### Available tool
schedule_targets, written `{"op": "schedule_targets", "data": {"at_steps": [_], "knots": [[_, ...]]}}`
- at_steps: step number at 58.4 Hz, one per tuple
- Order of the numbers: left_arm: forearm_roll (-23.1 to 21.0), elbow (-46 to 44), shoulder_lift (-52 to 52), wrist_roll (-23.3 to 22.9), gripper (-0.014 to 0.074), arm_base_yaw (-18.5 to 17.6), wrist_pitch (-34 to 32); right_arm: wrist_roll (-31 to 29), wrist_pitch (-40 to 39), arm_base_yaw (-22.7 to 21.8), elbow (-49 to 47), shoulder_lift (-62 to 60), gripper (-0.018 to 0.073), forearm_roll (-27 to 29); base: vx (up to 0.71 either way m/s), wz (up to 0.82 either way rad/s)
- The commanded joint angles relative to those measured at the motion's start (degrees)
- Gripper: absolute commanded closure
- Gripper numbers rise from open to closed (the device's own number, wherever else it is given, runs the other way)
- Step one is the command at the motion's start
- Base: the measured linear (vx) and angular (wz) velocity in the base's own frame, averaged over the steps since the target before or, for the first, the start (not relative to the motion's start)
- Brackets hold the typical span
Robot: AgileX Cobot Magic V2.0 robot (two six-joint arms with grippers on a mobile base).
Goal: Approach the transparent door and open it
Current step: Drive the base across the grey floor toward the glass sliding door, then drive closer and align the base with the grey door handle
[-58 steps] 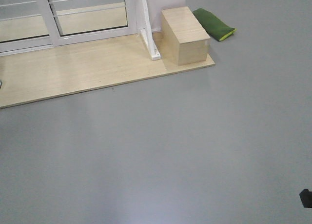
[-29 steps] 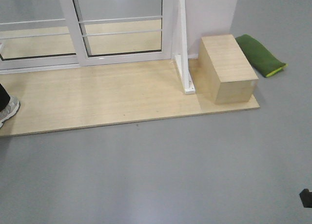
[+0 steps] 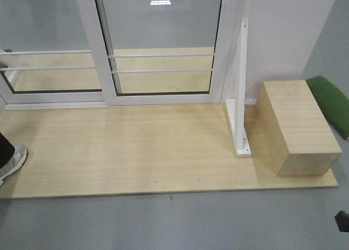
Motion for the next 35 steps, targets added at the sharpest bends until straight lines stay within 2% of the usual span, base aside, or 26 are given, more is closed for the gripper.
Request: {"op": "schedule_targets", "data": {"at_steps": [1, 17, 35], "knots": [[-0.1, 1.7, -0.2, -0.4, 0.0602, -0.3, -4.7, -0.3, -4.7, -0.2, 0.7, -0.8, 0.0567, 0.0, 0.63, 0.09], [-0.1, 1.7, -0.2, -0.4, 0.0602, -0.3, -4.7, -0.3, -4.7, -0.2, 0.7, -0.8, 0.0567, 0.0, 0.58, 0.04], [-0.1, 1.7, -0.2, -0.4, 0.0602, -0.3, -4.7, -0.3, -4.7, -0.2, 0.7, -0.8, 0.0567, 0.0, 0.45, -0.01]]}}
